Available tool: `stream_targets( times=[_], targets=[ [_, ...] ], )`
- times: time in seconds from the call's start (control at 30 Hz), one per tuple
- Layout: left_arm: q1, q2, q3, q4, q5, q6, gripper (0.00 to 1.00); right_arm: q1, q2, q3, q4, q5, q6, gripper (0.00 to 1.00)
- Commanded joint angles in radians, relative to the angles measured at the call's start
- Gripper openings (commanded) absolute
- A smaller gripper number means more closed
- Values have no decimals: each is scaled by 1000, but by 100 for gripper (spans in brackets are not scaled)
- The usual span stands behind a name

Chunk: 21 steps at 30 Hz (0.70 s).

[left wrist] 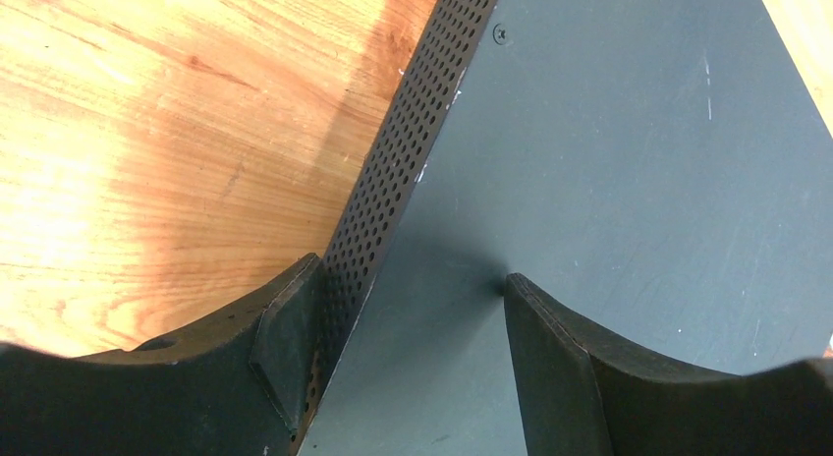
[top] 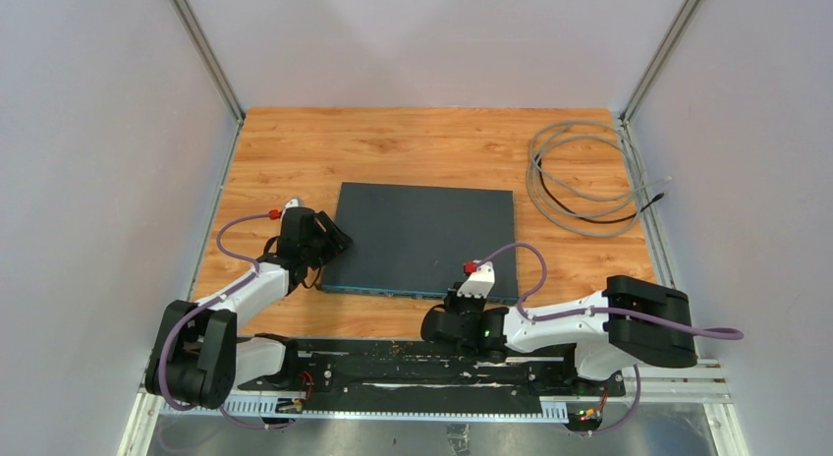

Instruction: Pull the plug off the socket

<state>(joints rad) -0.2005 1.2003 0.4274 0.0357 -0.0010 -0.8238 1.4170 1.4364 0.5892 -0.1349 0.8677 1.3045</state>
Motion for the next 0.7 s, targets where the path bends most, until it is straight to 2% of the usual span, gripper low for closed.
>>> stream_targets(
  times=[0.0, 0.17, 0.27, 0.33, 0.43, 0.5, 0.6, 0.67],
  targets=[
    [-16, 14, -32, -103, 9, 11, 55, 21, 22, -71, -203, -268, 116, 0],
    [-15, 15, -32, -99, 16, 10, 55, 22, -35, -52, -191, -361, 15, 0],
    [-16, 21, -32, -94, 20, 6, 55, 94, 0, -1, -199, -151, -160, 0],
    [-16, 24, -29, -90, 29, 8, 55, 131, 59, 49, -252, -42, -218, 0],
    [-16, 27, -29, -89, 34, 10, 55, 135, 156, 145, -412, -14, -169, 0],
    [-16, 23, -29, -91, 31, 12, 55, 158, 204, 196, -528, 15, -57, 0],
    [-16, 21, -29, -91, 30, 12, 55, 204, 216, 236, -653, 46, 85, 0],
    [-15, 23, -29, -88, 34, 12, 55, 241, 190, 243, -662, 47, 106, 0]
  ],
)
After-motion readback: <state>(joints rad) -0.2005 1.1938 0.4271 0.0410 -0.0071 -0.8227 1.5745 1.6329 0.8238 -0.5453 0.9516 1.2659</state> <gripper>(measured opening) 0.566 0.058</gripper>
